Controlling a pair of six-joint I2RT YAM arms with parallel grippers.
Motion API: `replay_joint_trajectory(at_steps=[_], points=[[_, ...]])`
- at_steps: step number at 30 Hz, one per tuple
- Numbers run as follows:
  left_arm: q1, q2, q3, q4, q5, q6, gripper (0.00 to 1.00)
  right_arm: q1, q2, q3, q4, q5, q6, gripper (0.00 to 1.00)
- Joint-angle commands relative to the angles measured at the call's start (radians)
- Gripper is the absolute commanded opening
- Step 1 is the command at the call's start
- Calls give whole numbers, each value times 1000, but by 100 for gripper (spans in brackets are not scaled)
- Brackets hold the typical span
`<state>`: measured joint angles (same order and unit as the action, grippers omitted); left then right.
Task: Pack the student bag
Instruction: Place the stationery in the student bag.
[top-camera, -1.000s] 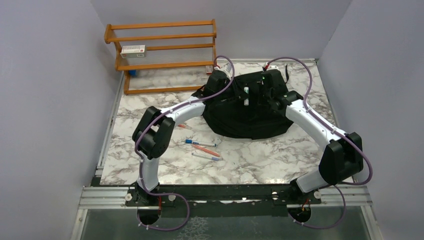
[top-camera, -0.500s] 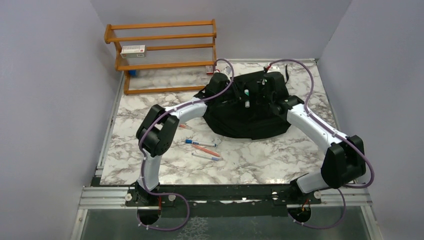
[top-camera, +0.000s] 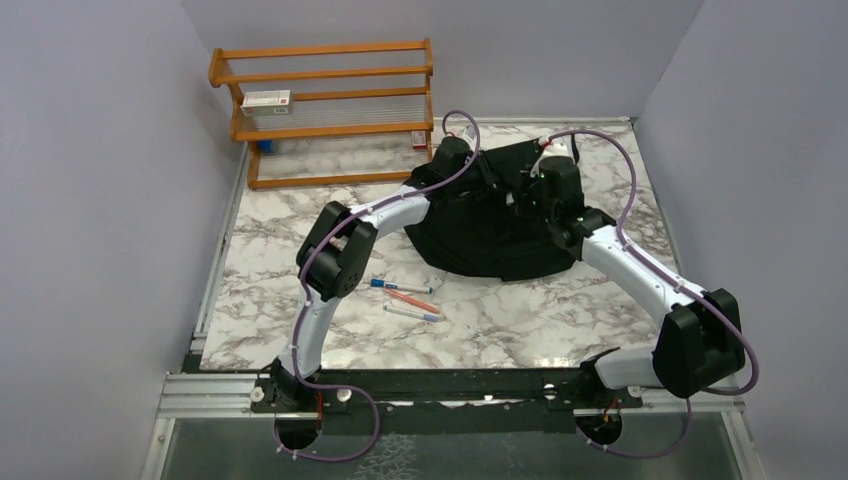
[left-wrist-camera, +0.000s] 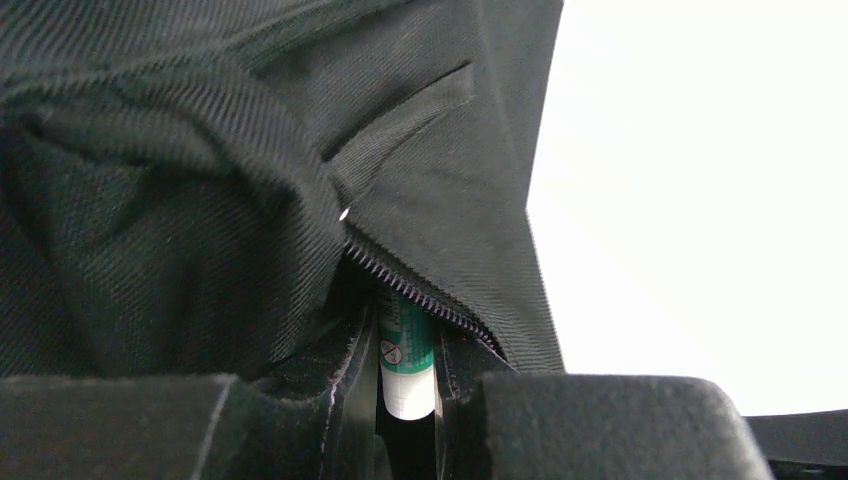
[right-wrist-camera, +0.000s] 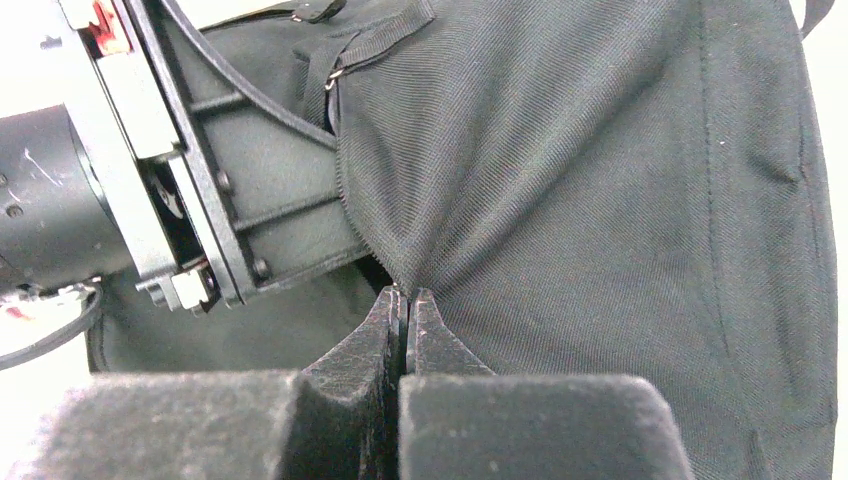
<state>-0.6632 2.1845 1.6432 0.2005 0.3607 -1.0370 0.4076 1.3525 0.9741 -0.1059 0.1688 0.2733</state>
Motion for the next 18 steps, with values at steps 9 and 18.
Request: replay_joint_trajectory(at_steps=[9,18], points=[[-31,61,82,91,134,41,7,-16,25,18,25,-218,46,1],[-22,-22,41,8,120,141,55,-19,-32,-62,98,-209,74,0]])
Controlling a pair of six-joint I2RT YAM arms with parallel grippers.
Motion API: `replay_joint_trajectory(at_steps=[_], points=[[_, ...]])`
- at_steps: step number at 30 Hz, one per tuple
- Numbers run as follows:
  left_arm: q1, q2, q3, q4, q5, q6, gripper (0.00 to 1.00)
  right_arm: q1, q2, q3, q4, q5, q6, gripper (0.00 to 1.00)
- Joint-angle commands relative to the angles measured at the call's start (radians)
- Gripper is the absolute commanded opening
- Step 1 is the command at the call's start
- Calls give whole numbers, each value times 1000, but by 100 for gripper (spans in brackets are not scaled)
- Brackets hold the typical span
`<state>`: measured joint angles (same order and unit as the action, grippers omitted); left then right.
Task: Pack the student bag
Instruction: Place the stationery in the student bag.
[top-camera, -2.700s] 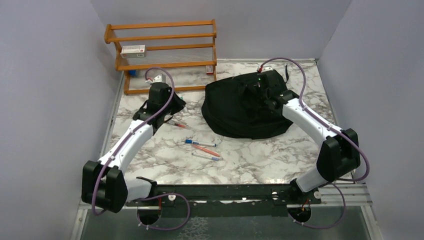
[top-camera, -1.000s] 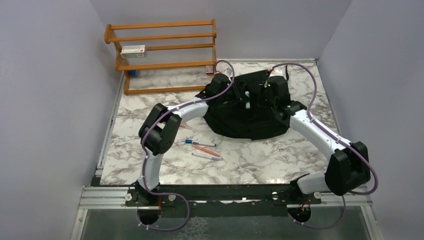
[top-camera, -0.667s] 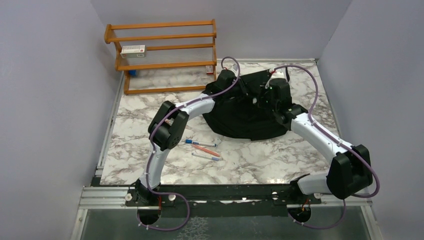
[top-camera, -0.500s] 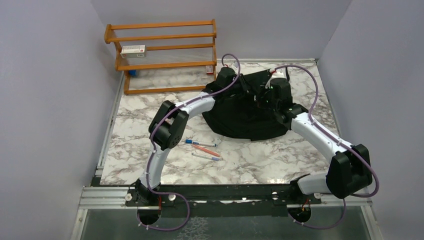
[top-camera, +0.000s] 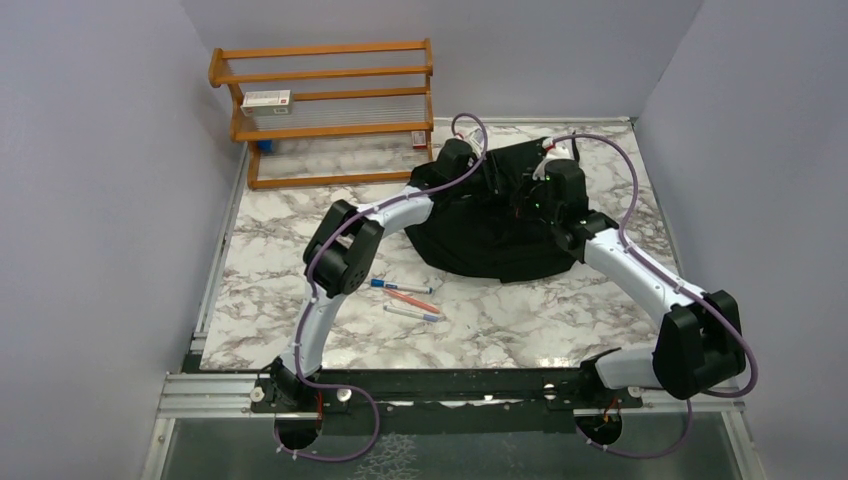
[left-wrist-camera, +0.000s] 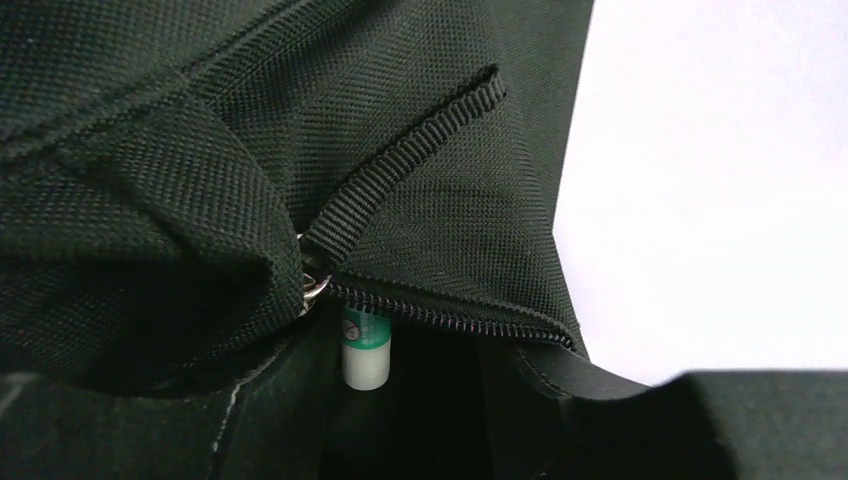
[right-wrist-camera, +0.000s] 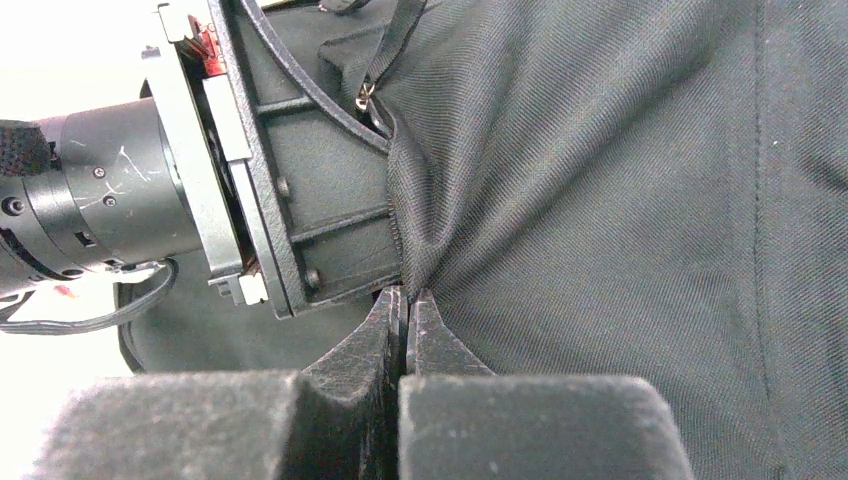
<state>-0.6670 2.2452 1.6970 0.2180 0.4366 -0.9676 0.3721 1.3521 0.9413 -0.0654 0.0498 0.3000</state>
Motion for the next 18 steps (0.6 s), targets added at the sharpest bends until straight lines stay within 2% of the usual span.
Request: replay_joint_trajectory(at_steps=[1,5,10,18], points=[[-14,-101,-26,-22,41,83,55,15,-38,-32,58,-76,53,1],[17,-185,-117,-66,36,120,56,12,-56,-47,81,-54,59,1],[69,-319,-239,-111,51,167,56,11,-55,-15,17,-25,64,1],[175,-544,-378,-304,5,293,56,11,7,82,-134,-25,62,1]])
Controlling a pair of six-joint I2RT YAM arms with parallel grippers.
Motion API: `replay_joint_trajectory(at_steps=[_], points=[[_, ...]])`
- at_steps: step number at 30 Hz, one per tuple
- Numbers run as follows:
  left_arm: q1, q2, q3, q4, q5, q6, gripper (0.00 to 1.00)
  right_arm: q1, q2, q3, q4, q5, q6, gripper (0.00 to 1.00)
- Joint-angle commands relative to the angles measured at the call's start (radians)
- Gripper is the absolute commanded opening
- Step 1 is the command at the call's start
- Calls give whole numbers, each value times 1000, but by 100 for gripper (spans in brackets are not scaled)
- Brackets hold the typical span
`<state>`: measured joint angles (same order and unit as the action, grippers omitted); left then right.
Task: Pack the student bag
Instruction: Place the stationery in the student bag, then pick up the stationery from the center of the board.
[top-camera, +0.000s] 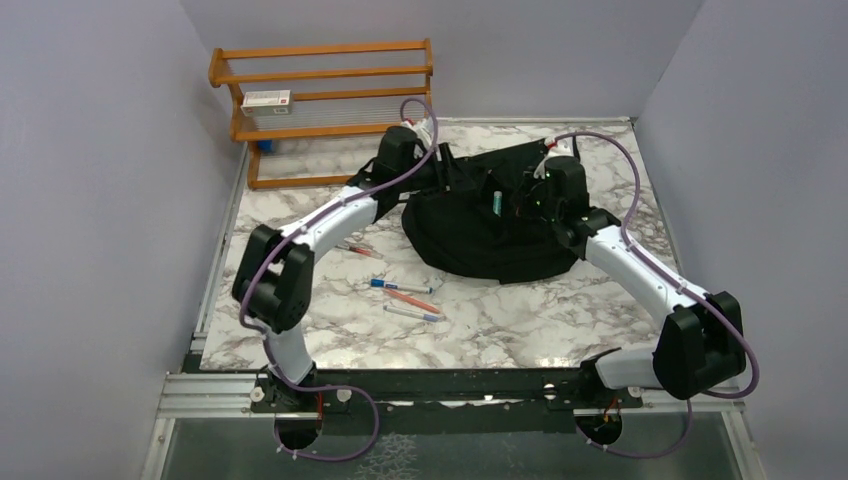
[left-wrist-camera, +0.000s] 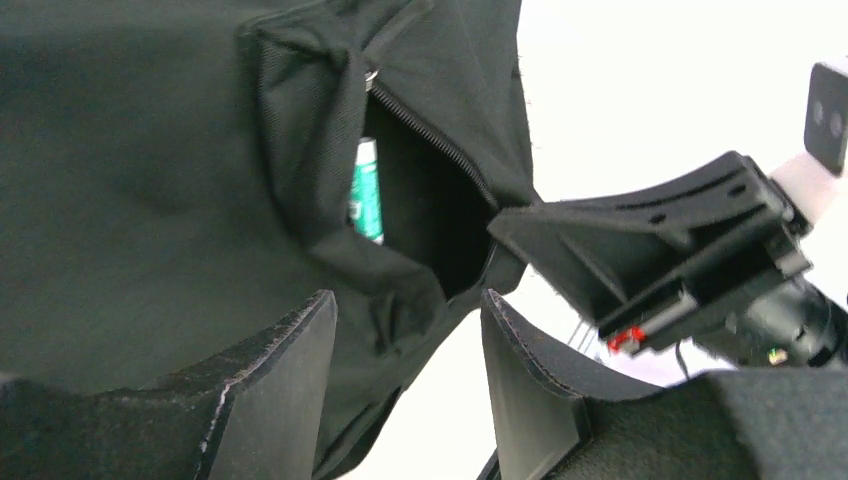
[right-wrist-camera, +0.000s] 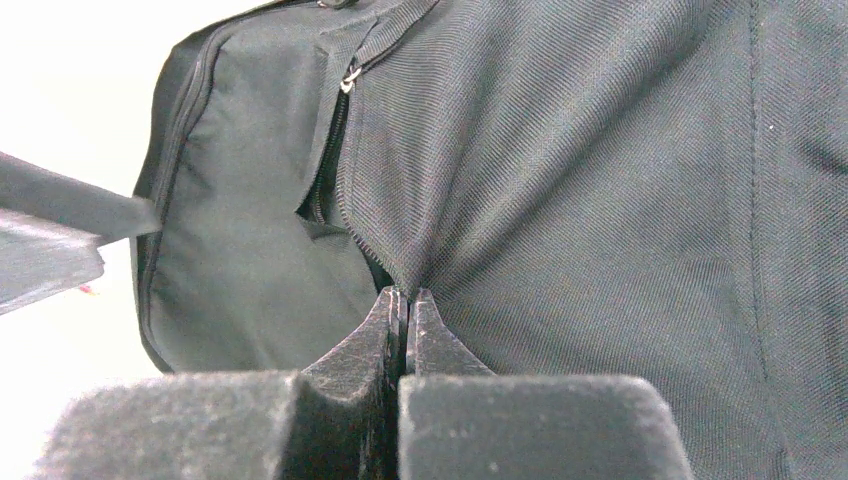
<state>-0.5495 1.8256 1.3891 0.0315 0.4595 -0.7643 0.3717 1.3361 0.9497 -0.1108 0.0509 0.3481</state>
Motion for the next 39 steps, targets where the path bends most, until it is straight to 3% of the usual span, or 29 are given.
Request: replay_joint_trajectory(at_steps=[1,8,15,19,28,39], points=[[81,-151,-92,-141,-34,105,56,12,28,83,-106,-20,14,1],[261,-265,-202,-350,-253,177,59,11,5,71,-129,-16,9,1],[365,-229,-229,-468,-478,43,61,12,15,75,-149,-23,19,1],[367,-194,-218,-556,-557,-58,60,11,13,70,-163,6,18,1],[351,-207,-315,-548,-610,-248,62,12,-2,53,-167,42,16,1],[234,-179,-320,-620,-684,-454,62,12,-42,-4,-162,60,47,1]])
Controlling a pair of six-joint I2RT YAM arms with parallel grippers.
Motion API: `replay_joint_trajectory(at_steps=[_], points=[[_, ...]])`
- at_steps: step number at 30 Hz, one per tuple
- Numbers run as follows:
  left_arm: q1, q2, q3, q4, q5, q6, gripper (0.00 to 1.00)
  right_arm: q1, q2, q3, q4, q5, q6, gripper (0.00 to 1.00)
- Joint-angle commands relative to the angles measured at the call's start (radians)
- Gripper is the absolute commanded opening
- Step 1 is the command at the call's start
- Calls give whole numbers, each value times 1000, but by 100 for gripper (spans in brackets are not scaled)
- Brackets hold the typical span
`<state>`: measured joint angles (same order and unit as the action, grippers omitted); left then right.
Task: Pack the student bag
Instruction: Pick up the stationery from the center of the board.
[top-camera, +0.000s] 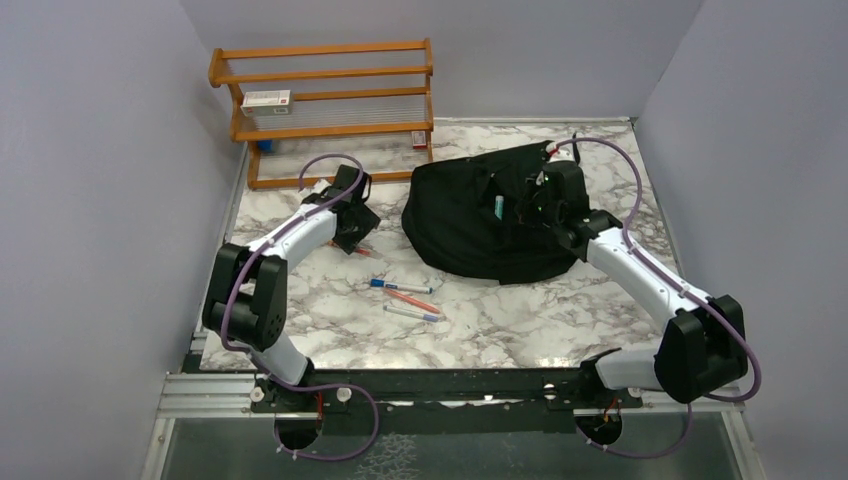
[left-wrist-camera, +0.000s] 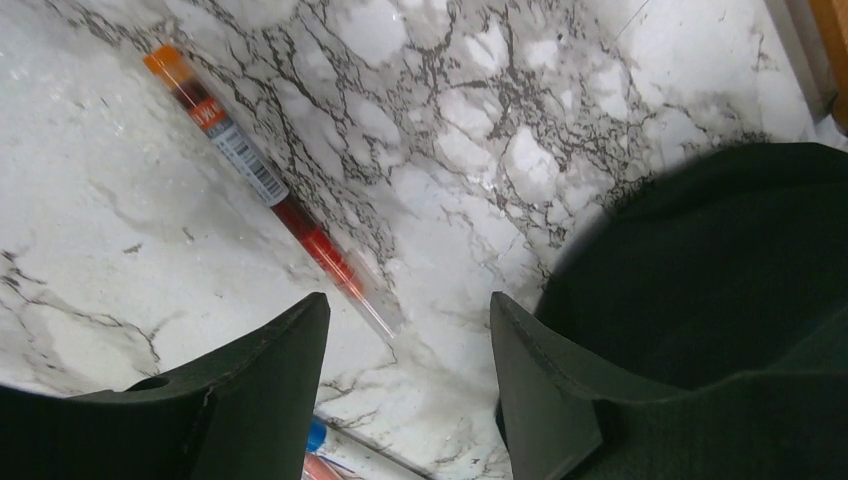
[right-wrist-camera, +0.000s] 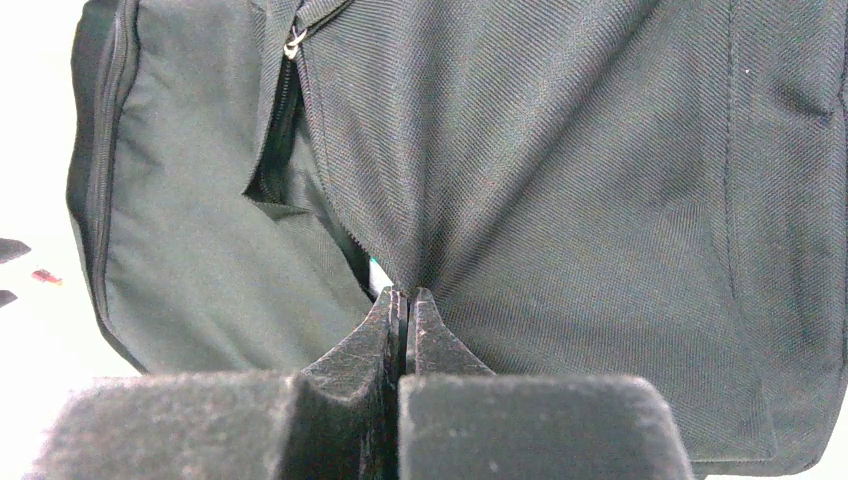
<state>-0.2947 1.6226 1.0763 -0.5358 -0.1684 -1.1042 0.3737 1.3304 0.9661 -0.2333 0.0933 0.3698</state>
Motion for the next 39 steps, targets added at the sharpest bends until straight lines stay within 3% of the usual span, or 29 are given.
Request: replay_joint_trajectory(at_steps=[1,13,21,25,31,39], points=[[-23,28,-5,-60,-53,-126,62,10,-40,-22,-42,22,29,1],[-29,116,40,-104,-48,-112,57,10,-70,-52,-49,45,35,1],[-29,172,53,-104,-59,-97,49,10,-75,-51,-61,48,40,1],[-29,195,60,-97,-51,-74,40,10,-76,-53,-64,61,37,1],[-28,204,48,-73,-14,-45,16,10,-77,-58,-65,69,35,1],[-18,156,2,-40,-8,-23,2,10,-82,-64,-63,73,31,1]])
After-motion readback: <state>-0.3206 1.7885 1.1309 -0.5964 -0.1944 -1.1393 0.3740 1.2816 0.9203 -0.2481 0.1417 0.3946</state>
